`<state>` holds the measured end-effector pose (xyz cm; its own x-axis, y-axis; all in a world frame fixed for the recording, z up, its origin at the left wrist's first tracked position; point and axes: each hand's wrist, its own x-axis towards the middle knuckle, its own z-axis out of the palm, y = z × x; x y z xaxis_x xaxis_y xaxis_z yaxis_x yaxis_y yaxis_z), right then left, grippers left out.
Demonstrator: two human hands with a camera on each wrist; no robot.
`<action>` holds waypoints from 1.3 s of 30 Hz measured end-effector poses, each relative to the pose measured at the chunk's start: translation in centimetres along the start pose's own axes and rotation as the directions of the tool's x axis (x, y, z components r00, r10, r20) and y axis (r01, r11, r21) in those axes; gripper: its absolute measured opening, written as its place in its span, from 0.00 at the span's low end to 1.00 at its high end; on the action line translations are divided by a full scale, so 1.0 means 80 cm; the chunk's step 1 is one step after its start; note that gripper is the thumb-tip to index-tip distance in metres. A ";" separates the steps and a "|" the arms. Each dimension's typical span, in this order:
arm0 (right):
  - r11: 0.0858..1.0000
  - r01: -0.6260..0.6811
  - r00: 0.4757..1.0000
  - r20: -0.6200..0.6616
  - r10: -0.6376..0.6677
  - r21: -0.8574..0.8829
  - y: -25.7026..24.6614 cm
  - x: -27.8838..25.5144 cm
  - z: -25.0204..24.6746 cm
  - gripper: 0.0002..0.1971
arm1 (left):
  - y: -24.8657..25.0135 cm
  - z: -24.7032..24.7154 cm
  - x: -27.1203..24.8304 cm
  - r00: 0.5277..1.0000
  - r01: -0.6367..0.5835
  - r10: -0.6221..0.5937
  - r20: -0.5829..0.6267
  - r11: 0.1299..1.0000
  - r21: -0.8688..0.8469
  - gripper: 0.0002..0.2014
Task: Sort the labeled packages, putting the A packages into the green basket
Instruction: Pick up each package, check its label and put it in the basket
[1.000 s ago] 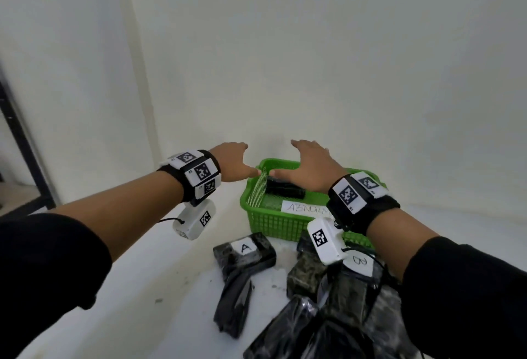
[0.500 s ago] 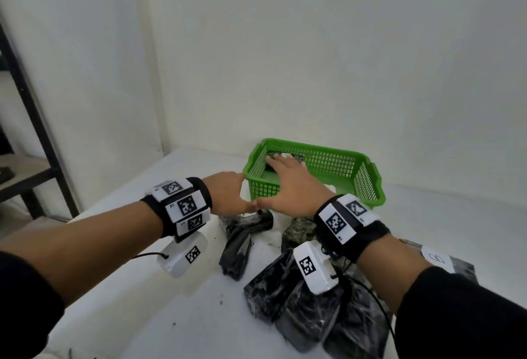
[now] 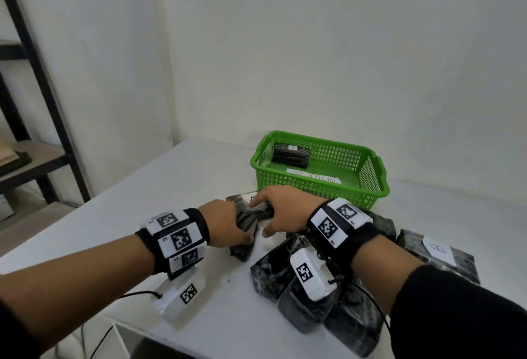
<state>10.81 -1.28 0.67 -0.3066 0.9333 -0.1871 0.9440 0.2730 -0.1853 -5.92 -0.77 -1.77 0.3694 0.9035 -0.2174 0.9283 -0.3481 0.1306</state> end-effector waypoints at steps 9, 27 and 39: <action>0.994 0.098 0.995 0.004 -0.098 0.056 -0.009 0.013 -0.005 0.26 | -0.013 -0.002 0.012 0.994 0.049 -0.079 -0.080 0.944 -0.327 0.12; 0.204 0.307 0.876 -0.360 0.320 0.930 0.100 -0.046 -0.026 0.19 | 0.057 -0.040 0.056 0.921 -0.391 0.036 -0.389 0.078 -0.917 0.13; 0.192 0.289 0.841 -0.344 0.416 0.938 0.133 -0.061 -0.024 0.17 | 0.089 -0.042 0.080 0.904 -0.425 0.074 -0.420 0.077 -0.902 0.10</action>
<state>22.60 -2.48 1.46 0.1772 0.9793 0.0977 -0.0217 0.1031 -0.9944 2.91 3.39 1.00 0.3848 0.8964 0.2198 -0.1234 -0.1860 0.9748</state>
